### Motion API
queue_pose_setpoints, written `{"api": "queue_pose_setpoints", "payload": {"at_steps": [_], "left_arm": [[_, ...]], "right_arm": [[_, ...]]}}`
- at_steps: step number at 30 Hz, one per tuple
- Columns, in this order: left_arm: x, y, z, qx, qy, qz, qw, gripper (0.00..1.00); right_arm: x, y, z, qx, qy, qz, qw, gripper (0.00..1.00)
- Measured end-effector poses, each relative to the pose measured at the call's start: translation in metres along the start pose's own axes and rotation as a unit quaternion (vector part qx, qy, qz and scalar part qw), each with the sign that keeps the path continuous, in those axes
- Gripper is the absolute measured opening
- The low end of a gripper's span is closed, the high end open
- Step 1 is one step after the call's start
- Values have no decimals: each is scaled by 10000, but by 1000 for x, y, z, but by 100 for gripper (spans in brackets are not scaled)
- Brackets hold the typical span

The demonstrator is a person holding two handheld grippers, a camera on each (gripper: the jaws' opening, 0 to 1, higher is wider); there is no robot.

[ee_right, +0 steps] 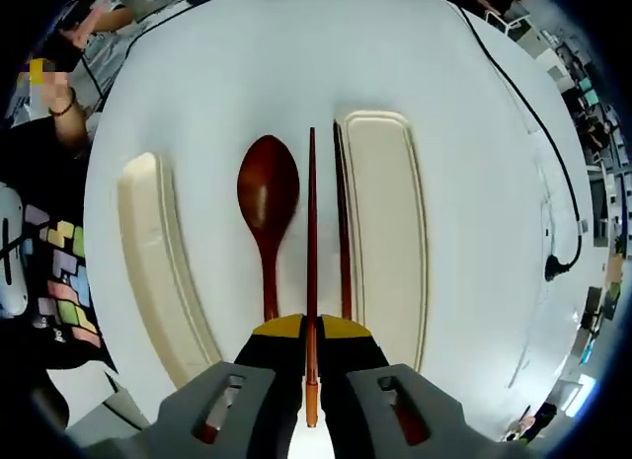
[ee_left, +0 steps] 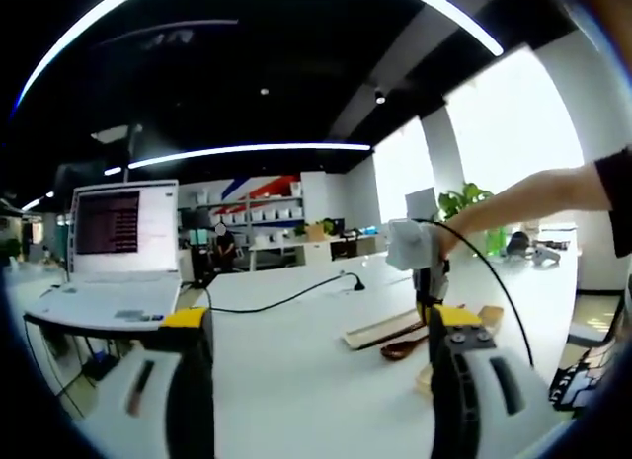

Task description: Arrange the utensils inside the cutlery case until each visible utensil rests in its matching compartment.

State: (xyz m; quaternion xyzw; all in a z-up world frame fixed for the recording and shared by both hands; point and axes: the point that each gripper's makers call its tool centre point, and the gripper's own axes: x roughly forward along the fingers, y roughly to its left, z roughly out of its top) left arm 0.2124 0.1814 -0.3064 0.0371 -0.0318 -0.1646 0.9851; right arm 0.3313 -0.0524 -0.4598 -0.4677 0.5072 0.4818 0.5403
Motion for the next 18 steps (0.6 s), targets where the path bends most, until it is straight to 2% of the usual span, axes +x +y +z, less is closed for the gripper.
{"api": "queue_pose_setpoints", "payload": {"at_steps": [3, 5, 8, 11, 15, 18], "left_arm": [[0, 0, -1, 15, 33, 9, 10000, 95], [1, -1, -1, 14, 29, 4, 10000, 95], [1, 0, -2, 18, 33, 1, 10000, 95], [1, 0, -2, 15, 52, 10, 10000, 95], [1, 2, -3, 9, 55, 26, 10000, 95], [0, 3, -2, 0, 50, 25, 10000, 95]], "right_arm": [[-8, -1, 3, -57, -4, -126, 9999, 1], [-12, -2, 0, -83, 163, -316, 9993, 1], [-15, 10, 3, -96, 139, -252, 9995, 1], [-19, 18, 3, -177, 198, -380, 9989, 1], [-23, 14, 0, -32, 223, -454, 9987, 1], [-26, 18, -2, -104, 252, -443, 9986, 2]]}}
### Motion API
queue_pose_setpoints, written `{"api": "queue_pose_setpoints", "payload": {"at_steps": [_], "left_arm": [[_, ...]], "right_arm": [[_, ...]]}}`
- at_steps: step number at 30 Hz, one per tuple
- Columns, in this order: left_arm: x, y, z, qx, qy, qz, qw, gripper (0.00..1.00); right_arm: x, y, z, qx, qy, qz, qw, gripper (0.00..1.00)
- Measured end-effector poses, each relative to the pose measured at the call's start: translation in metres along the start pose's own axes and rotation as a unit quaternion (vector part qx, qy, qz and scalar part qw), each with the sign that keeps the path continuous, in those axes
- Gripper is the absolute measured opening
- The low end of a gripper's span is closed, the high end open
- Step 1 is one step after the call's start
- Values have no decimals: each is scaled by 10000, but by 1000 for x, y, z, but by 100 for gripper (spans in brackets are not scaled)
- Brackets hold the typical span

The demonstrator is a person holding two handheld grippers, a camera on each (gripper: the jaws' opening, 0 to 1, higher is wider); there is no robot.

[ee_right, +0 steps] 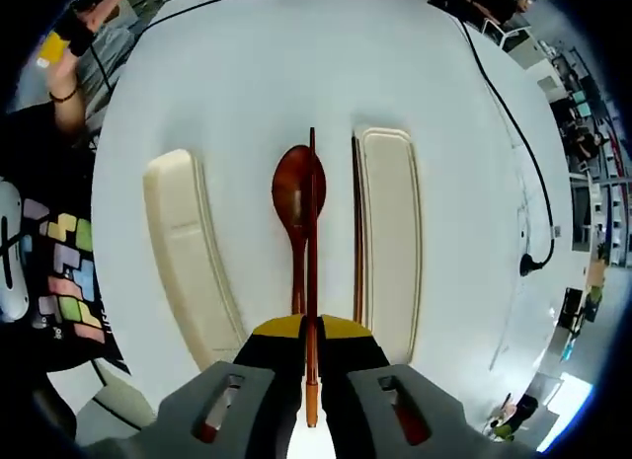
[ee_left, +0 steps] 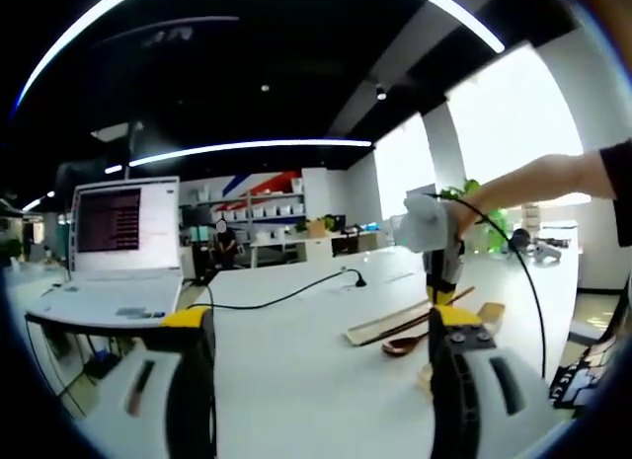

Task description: Arrange the utensils inside the cutlery case until each visible utensil rests in its matching compartment.

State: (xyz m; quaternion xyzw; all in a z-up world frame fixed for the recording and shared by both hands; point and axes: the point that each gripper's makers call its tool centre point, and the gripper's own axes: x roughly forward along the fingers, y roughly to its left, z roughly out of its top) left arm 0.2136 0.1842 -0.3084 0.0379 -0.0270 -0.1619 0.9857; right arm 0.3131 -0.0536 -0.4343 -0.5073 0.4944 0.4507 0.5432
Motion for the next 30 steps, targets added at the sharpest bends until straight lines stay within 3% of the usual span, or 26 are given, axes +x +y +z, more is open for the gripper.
{"api": "queue_pose_setpoints", "payload": {"at_steps": [8, 30], "left_arm": [[-1, 5, -2, -15, 20, 36, 10000, 95], [1, 0, -9, 26, 139, 17, 9999, 93]], "right_arm": [[-1, 19, -1, -43, 42, 152, 9999, 1], [2, 82, -9, -802, 133, 539, 9952, 2]]}}
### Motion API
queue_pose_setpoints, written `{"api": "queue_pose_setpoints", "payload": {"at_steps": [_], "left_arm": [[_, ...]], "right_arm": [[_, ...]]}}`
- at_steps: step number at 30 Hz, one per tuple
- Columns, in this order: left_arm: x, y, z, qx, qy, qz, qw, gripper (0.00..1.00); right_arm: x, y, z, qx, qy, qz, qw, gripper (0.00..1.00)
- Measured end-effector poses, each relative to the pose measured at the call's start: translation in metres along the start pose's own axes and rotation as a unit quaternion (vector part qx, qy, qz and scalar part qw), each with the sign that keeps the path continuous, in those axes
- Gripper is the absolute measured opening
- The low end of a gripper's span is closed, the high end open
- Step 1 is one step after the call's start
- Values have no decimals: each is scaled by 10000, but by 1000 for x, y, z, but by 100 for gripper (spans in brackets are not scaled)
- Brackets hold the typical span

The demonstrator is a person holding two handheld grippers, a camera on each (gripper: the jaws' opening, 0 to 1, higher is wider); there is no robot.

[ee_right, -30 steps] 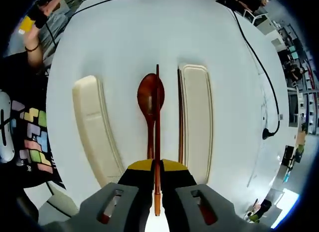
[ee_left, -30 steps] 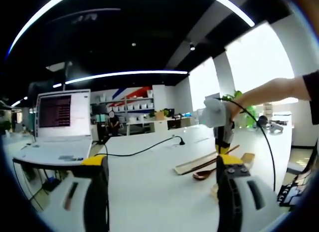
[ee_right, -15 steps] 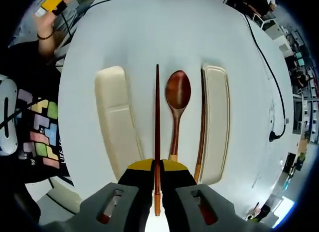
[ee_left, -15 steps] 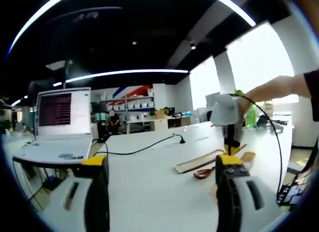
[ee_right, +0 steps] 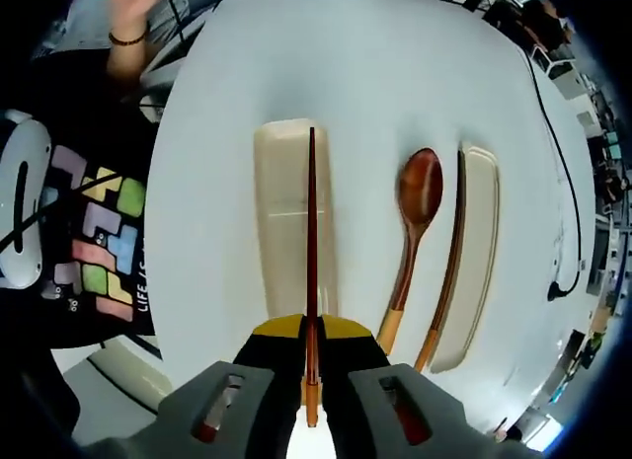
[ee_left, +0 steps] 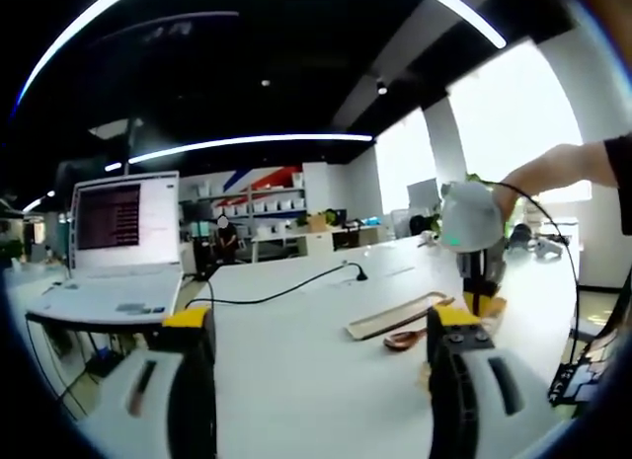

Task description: Arrange the utensils inside the cutlery case until each visible utensil rests in its matching compartment.

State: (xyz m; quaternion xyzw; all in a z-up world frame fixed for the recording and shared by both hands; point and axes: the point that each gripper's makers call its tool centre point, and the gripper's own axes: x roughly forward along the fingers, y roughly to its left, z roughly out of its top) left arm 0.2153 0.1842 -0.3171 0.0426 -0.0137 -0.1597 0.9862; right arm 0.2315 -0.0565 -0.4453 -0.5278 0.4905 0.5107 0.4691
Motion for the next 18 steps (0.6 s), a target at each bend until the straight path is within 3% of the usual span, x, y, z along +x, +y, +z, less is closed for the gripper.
{"api": "queue_pose_setpoints", "payload": {"at_steps": [9, 18], "left_arm": [[0, 2, -2, -6, 24, 34, 10000, 93], [-1, 2, -2, -45, 22, 26, 10000, 93]], "right_arm": [[5, 7, 12, -116, -26, 52, 9999, 2], [13, 8, 3, -122, 143, 158, 9997, 2]]}}
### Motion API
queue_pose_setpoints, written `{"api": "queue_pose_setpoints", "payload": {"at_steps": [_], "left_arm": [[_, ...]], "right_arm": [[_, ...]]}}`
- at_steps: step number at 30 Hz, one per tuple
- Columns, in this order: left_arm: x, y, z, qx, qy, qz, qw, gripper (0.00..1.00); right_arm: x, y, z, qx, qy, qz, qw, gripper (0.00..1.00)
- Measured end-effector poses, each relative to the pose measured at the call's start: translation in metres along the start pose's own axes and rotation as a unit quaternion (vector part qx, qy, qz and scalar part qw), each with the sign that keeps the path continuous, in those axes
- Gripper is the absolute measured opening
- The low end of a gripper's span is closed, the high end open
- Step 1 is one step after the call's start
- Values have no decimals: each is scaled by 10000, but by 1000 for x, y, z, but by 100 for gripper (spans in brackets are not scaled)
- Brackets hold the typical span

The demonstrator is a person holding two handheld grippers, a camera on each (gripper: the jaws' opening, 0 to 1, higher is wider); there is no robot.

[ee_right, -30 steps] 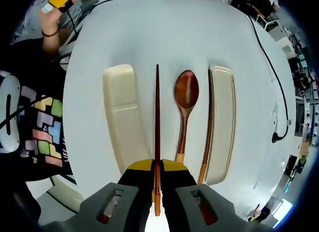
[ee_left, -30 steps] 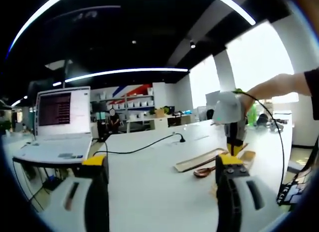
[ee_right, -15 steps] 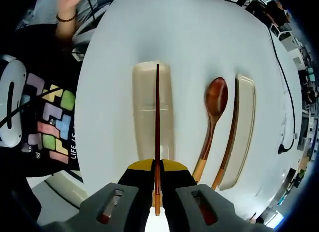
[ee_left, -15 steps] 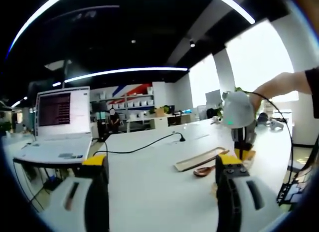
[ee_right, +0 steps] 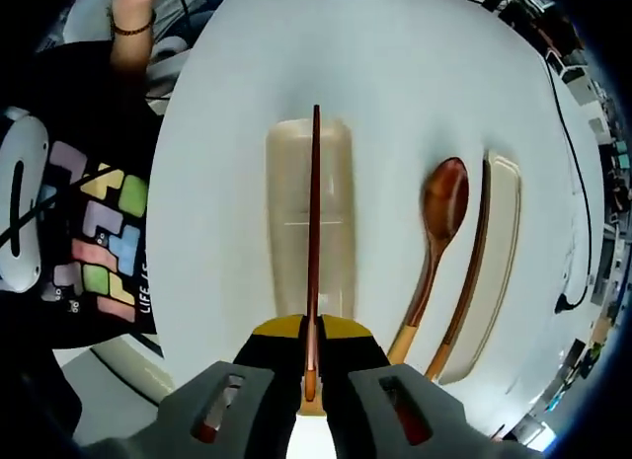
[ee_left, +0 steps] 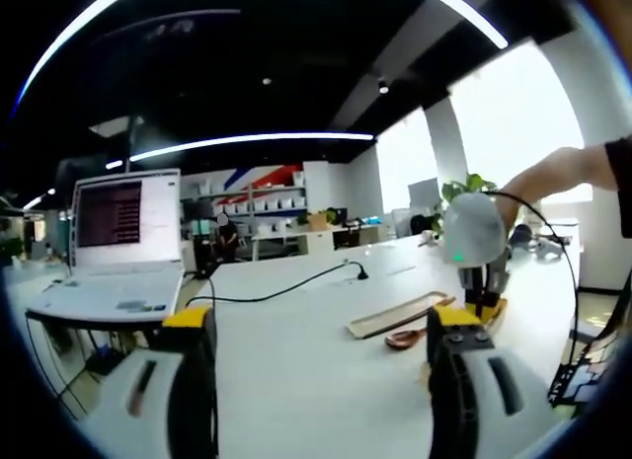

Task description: Arrange the utensils inside the cutlery case until each visible utensil rests in its matching compartment.

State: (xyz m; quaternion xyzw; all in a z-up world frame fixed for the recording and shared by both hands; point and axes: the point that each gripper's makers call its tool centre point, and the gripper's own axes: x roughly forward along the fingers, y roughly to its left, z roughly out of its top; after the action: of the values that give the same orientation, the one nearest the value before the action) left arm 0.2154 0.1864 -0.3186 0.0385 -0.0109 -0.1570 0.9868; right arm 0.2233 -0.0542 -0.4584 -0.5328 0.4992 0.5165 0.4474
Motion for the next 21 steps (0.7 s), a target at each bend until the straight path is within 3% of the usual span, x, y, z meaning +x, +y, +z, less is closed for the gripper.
{"api": "queue_pose_setpoints", "payload": {"at_steps": [12, 21], "left_arm": [[-1, 1, -1, -24, 24, 22, 10000, 93], [-3, 5, 0, -84, 5, 53, 10000, 93]], "right_arm": [[6, 3, 3, -133, 36, 66, 9999, 3], [9, 7, -6, -78, 143, 177, 9997, 3]]}}
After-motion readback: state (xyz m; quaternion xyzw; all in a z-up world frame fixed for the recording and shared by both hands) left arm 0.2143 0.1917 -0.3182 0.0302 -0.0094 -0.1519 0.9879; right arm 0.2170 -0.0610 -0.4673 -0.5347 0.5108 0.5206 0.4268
